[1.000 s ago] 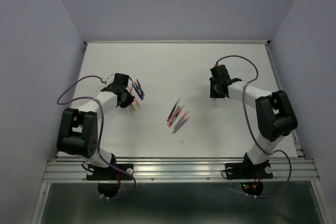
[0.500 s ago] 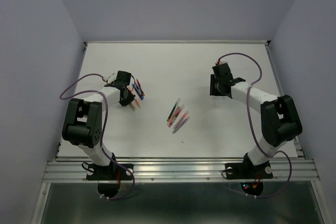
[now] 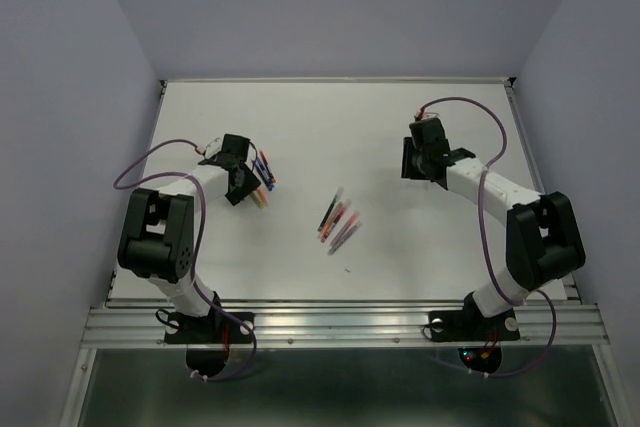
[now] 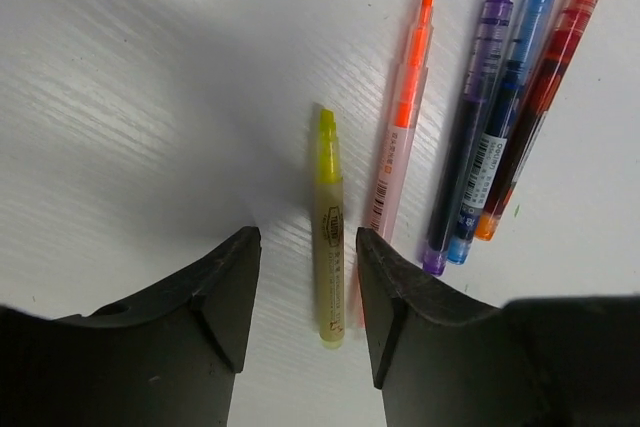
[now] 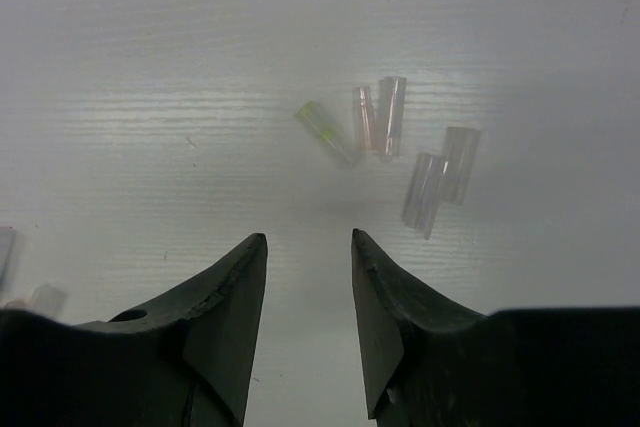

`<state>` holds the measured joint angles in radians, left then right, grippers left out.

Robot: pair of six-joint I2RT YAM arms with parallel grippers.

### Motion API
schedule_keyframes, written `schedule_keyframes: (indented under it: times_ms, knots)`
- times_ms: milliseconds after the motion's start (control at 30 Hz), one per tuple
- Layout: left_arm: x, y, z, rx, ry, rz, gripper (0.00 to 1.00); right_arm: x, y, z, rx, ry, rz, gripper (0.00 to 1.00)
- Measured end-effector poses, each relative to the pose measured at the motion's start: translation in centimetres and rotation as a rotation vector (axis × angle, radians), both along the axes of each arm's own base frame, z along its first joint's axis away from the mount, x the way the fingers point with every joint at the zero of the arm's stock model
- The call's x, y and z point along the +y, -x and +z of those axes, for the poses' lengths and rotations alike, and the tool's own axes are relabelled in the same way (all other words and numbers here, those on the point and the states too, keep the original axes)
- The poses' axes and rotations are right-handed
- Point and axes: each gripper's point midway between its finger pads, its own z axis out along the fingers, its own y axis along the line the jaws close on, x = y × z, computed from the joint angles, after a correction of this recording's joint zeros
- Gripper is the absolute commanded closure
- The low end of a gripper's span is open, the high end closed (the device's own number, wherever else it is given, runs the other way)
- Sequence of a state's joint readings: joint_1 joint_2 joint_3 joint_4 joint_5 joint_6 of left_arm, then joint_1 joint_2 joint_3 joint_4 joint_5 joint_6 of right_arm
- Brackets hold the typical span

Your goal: Open the pen caps

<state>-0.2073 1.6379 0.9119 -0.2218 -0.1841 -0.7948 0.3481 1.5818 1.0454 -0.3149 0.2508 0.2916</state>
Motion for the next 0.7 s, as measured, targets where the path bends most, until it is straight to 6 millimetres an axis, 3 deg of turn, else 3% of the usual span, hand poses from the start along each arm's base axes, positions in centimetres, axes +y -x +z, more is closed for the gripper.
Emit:
schedule_keyframes:
  times_ms: [100,133,200,233,300,433,500,700]
  knots:
    - [0.0,0.2,0.6,-0.008,0.004,-0.004,0.35,0.0,0.0,0.2,-0.004,-0.002,0.000,0.50]
    - [-0.1,0.2,1.1,-0.018,0.008,-0.006,0.24,0.0,0.1,0.2,-0.005,-0.005,0.002,0.48]
    - [-0.3,0.2,2.6,-0.051,0.022,-0.022,0.15,0.0,0.3,0.4,-0.008,-0.011,0.003,0.34]
    - [-0.6,0.2,3.5,-0.073,0.038,-0.037,0.03,0.0,0.5,0.6,-0.010,-0.015,0.003,0.15]
    - [-1.1,0.3,5.6,-0.125,0.060,-0.078,0.01,0.1,0.6,1.2,-0.020,-0.027,0.006,0.00]
    - [-3.9,1.0,9.5,-0.230,0.088,-0.220,0.01,0.2,1.1,3.4,-0.077,-0.061,0.004,0.00]
    - [-7.1,2.0,11.2,-0.279,0.112,-0.362,0.01,0.2,1.3,4.8,-0.118,-0.084,0.005,0.00]
    - [-13.7,3.8,11.7,-0.290,0.109,-0.662,0.01,0.9,2.2,8.7,-0.219,-0.170,0.032,0.00]
